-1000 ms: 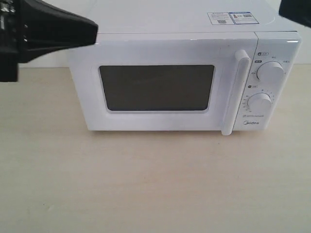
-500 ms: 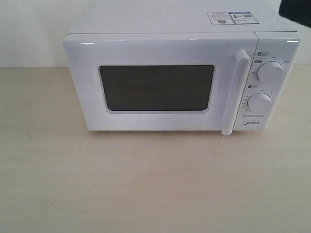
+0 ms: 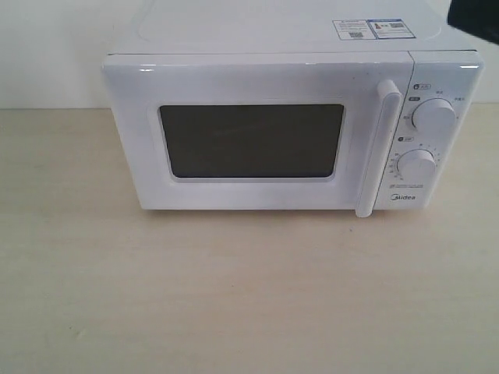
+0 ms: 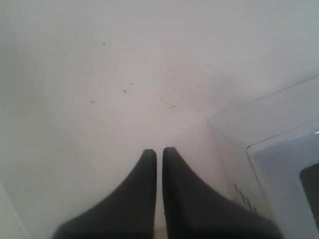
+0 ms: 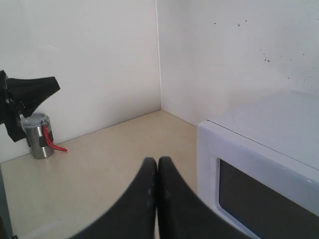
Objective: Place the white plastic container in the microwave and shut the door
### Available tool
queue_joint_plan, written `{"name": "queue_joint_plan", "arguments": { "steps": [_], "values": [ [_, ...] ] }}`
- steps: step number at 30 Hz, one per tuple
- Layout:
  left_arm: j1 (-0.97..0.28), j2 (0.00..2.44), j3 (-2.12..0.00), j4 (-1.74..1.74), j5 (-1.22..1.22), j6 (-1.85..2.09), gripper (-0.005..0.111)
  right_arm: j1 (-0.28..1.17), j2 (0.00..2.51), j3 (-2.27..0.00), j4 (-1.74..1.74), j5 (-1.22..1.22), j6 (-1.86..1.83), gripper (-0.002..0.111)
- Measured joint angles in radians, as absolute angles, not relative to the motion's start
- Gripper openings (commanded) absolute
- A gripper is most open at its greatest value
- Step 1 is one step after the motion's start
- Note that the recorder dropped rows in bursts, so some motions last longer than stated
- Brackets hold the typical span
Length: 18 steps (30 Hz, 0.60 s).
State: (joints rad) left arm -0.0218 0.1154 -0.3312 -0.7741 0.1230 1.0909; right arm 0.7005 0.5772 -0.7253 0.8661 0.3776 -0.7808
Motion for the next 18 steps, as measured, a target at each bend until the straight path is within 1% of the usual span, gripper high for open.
{"name": "queue_joint_plan", "arguments": {
  "steps": [4,9,18],
  "values": [
    [-0.02,0.053,-0.226,-0.774,0.072,1.082,0.004,0.701,0.577,-0.725,0.866,0.378,-0.781,0.0],
    [-0.02,0.006,-0.143,-0.769,0.036,1.082,0.004,0.701,0.577,-0.725,0.866,0.378,-0.781,0.0],
    [-0.02,0.002,-0.116,-0.769,-0.009,1.082,0.004,0.699,0.577,-0.725,0.862,0.378,-0.781,0.0]
  ]
}}
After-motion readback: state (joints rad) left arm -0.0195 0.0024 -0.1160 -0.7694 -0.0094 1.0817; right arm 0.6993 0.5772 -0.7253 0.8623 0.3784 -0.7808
